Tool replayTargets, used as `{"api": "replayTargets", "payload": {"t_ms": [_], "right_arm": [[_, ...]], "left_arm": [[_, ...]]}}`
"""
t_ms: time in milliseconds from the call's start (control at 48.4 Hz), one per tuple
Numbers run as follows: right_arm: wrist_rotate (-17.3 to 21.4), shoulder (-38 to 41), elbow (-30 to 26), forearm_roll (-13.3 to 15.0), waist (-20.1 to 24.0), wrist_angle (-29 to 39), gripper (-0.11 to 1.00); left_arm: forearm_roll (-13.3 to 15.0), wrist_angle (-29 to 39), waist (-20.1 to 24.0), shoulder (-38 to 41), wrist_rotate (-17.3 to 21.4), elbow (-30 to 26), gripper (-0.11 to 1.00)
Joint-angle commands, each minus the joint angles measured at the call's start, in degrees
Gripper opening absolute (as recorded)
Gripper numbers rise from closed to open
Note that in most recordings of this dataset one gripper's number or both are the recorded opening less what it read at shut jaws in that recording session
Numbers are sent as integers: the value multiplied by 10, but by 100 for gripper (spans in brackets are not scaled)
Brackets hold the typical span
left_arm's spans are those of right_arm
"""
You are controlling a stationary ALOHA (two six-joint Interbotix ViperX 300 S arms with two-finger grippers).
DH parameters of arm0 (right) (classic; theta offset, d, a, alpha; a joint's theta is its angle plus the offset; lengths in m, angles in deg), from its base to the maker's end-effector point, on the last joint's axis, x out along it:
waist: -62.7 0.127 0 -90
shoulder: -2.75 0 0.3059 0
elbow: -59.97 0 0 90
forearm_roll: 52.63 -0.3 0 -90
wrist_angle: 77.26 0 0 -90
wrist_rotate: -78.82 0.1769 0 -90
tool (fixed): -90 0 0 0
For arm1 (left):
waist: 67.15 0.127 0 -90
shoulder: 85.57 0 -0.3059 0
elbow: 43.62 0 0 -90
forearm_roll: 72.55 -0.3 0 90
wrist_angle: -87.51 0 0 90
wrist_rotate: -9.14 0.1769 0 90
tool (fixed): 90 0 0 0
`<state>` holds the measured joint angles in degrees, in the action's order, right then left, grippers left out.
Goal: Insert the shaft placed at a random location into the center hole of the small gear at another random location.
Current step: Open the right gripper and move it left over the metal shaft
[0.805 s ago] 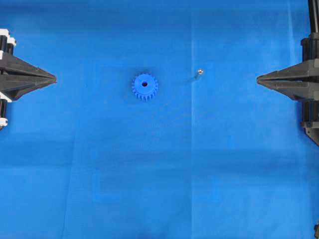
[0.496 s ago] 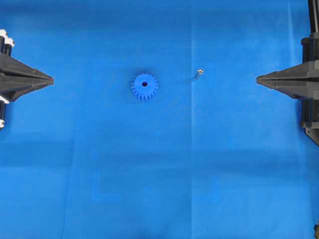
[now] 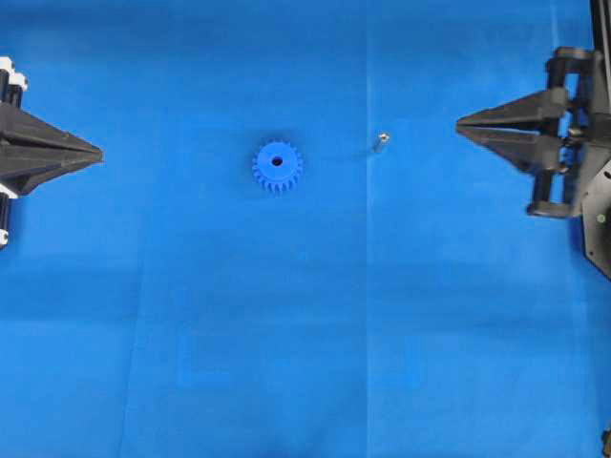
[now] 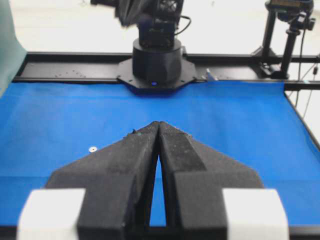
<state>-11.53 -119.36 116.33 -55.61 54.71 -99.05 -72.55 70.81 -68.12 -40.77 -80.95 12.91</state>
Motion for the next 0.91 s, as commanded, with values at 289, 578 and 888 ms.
{"api": "replayTargets", "payload": {"t_ms": [289,578,888], "right_arm": [[1,198,-6,-42,-28,-114,74],[6,343,-18,-78,-29,-196,71],[21,444,-47,-82,-28,-221,70]], "left_arm": [[-1,-4,-2,1,1,-8,0],[-1,-4,-1,-2,1,-4,0],[-1,-4,2,-4,1,3,0]]}}
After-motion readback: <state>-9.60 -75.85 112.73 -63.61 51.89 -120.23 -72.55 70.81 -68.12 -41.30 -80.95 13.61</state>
